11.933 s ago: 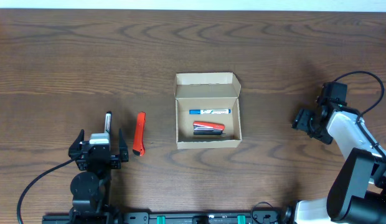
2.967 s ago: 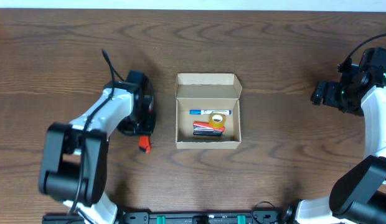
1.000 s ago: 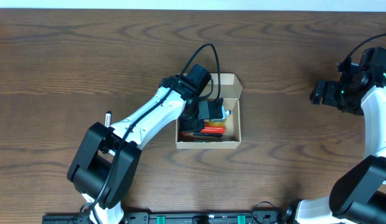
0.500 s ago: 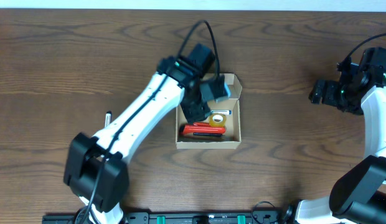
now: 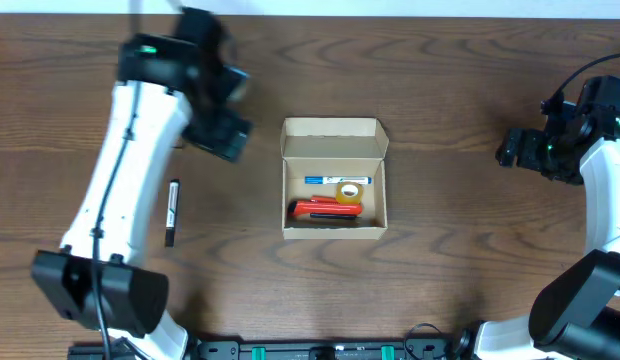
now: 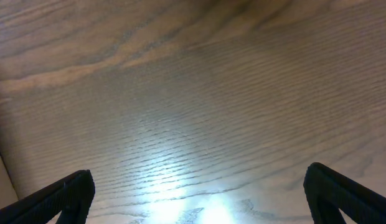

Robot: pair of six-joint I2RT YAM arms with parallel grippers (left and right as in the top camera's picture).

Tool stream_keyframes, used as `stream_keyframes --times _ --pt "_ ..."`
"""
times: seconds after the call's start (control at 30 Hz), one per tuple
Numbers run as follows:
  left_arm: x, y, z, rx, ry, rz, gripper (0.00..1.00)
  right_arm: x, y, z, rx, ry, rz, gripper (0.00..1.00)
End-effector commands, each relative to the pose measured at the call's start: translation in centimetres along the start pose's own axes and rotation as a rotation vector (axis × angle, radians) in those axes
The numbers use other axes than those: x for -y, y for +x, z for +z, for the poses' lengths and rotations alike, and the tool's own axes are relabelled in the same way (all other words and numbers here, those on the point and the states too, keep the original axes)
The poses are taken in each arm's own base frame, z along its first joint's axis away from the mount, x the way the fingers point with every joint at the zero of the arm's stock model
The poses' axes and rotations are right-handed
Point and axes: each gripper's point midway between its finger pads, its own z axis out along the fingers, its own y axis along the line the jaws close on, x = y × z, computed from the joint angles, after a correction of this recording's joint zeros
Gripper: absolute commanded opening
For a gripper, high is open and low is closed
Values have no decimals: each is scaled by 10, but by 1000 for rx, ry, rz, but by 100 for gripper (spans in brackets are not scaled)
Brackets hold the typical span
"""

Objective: Pack container
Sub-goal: 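Move left gripper back to the white marker and grasp it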

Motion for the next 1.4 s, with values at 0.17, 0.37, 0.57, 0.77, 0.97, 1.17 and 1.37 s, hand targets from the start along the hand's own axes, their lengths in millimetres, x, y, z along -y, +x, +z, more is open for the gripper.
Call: stream_keyframes --times 0.17,0.37,0.57,0.77,0.97,1.17,1.37 --pt "-38 34 -22 130 -47 -209 96 -1 -1 -3 15 -9 12 99" --pt "-44 73 -9 293 -101 -313 95 -1 -2 -3 15 -9 12 99" --pt "-53 104 46 253 -127 -377 96 -1 -2 -3 16 -9 12 99" --pt "-65 124 97 95 -85 -516 95 -1 -2 -3 16 -9 12 99" --pt "-65 118 127 37 -31 -517 95 -1 -2 -3 16 -9 12 99" --pt "-64 117 152 -19 -3 -509 96 -1 -2 -3 16 -9 12 99" --pt "-63 119 172 -68 12 -464 96 -1 -2 -3 16 -9 12 99"
